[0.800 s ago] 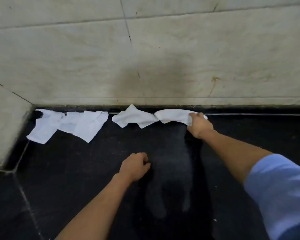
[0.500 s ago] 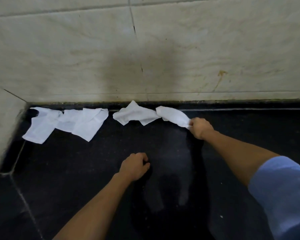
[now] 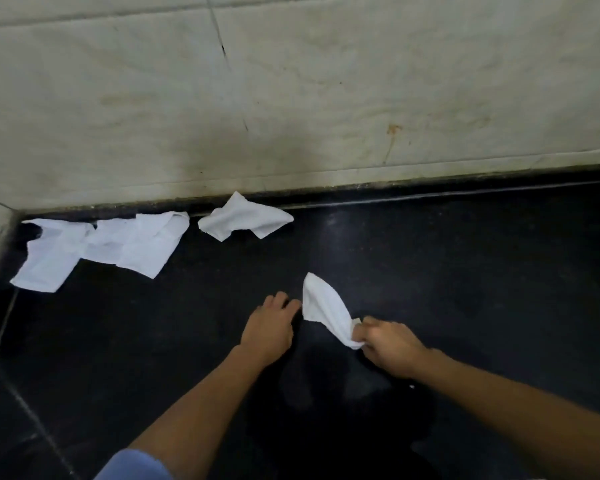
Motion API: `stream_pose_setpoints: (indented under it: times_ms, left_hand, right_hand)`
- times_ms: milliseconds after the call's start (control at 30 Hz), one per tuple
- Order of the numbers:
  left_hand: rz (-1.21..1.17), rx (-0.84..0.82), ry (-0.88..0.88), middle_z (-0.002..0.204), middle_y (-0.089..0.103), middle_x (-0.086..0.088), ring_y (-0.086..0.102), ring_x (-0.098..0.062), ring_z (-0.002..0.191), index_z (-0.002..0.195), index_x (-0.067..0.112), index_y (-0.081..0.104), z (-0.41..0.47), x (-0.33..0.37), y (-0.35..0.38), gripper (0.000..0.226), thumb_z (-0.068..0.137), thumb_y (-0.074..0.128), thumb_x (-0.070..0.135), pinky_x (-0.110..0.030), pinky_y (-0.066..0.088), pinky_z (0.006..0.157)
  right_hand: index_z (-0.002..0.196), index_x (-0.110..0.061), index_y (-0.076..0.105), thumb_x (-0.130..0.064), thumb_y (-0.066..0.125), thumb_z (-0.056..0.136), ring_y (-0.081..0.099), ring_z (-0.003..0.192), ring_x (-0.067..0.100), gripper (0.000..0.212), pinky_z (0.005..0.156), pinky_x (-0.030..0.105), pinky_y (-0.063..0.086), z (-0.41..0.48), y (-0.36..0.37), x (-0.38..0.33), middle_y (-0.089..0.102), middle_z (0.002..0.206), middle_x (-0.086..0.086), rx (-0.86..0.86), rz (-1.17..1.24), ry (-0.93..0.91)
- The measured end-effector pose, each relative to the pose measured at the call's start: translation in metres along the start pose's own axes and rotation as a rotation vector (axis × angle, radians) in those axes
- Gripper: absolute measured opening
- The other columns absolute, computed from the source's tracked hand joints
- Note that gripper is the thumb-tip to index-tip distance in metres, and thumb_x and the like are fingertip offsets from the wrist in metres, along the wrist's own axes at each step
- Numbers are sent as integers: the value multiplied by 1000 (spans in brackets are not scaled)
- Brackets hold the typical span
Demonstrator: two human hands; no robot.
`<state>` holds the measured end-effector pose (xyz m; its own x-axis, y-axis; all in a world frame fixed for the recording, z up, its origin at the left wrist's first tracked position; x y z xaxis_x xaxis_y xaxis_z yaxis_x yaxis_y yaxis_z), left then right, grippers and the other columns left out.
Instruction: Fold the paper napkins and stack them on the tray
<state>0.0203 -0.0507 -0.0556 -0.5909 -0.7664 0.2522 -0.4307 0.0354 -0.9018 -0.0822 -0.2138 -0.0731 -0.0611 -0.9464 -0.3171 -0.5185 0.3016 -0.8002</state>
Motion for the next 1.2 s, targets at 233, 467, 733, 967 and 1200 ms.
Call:
stream_pose_setpoints:
  times_ms: [233, 467, 733, 967, 1200]
  left_hand:
    - [246, -18, 126, 137, 42, -9, 40, -27, 117, 132, 14, 43, 6, 45, 44, 45, 87, 46, 14, -37, 33, 97]
    - [-17, -36, 10, 112, 53, -4, 46, -23, 105, 103, 15, 59, -26, 31, 43, 21, 88, 48, 25, -33, 38, 88]
    - [-752, -33, -366, 60, 52, 6, 46, -5, 57, 61, 15, 50, -80, -18, 32, 27, 86, 56, 7, -27, 37, 58]
    - [-1258, 138, -846, 80, 62, -8, 60, -25, 75, 79, 8, 59, -50, -44, 29, 20, 94, 45, 11, -39, 52, 74]
    - [-1169, 173, -668, 81, 68, -9, 65, -20, 75, 86, 4, 64, -47, -31, 24, 12, 81, 57, -5, -34, 55, 68]
  right_hand:
    - [112, -25, 59, -33, 53, 89, 58, 104, 21, 25, 80, 30, 43, -32, 35, 24, 55, 116, -1, -66, 61, 32]
    - [83, -28, 61, -52, 66, 78, 55, 90, 13, 25, 74, 30, 45, -38, 25, 35, 56, 92, -11, -141, 168, 49]
    - [71, -27, 64, -24, 78, 78, 56, 64, 0, 15, 66, 26, 46, -8, -18, 51, 64, 67, -12, 33, 718, 136]
    - [84, -22, 68, -29, 75, 80, 61, 87, 13, 10, 75, 27, 47, 57, -34, 57, 64, 86, -6, 147, 748, 284]
    - [100, -29, 68, -25, 67, 84, 62, 93, 12, 16, 83, 32, 52, 28, -23, 54, 66, 101, -10, 150, 522, 233]
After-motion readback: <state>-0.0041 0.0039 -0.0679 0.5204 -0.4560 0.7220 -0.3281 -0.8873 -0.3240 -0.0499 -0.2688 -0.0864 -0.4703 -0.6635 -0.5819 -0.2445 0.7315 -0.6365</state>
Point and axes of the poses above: each hand's wrist, its own z-axis towards the middle knuckle, its own y-axis out of the palm, x = y × z, the point moved 8 cm from there along z, towards the middle knuckle
